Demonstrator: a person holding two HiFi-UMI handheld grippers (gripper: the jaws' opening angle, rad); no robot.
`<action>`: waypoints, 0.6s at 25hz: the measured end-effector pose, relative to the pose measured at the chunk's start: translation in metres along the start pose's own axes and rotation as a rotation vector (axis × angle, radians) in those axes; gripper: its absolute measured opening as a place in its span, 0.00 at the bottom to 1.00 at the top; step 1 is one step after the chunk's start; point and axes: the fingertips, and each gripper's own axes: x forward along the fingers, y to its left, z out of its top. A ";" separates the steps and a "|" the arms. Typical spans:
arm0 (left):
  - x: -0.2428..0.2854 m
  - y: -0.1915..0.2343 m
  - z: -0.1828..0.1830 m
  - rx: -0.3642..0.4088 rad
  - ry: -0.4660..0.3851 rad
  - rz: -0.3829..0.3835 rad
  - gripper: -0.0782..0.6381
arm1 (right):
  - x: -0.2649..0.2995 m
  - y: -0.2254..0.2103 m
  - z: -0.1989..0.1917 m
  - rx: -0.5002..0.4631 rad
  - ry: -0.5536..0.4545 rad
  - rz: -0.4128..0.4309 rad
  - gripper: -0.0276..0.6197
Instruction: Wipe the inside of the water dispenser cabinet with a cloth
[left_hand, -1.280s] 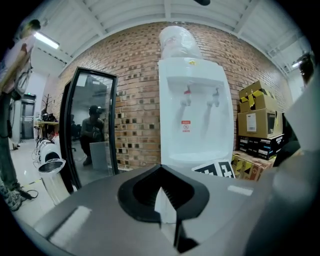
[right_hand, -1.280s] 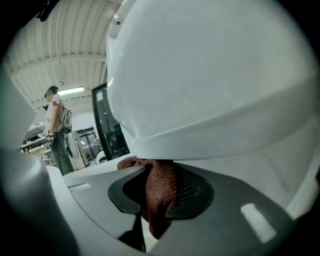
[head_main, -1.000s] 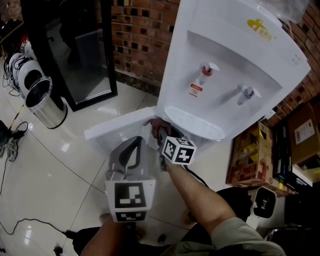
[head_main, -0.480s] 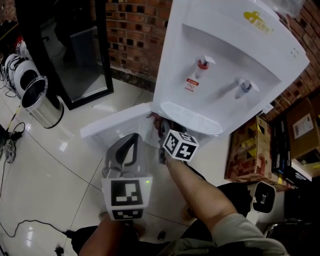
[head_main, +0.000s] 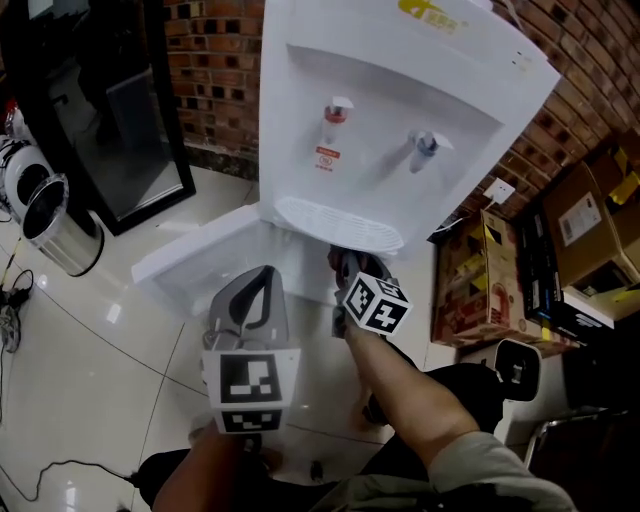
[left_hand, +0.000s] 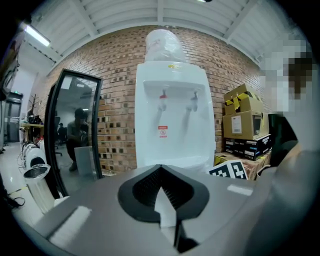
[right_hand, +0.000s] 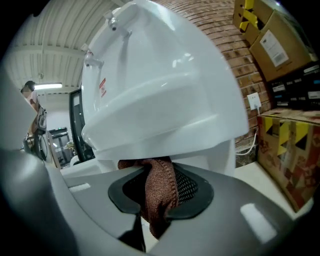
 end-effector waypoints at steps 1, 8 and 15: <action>-0.001 -0.006 0.000 0.005 0.001 -0.010 0.11 | -0.006 -0.009 0.002 -0.004 -0.003 -0.015 0.20; -0.014 -0.042 0.000 0.024 0.006 -0.056 0.11 | -0.050 -0.071 0.013 -0.016 -0.024 -0.118 0.20; -0.032 -0.069 0.003 0.010 0.001 -0.085 0.11 | -0.065 -0.099 0.020 -0.098 0.012 -0.139 0.20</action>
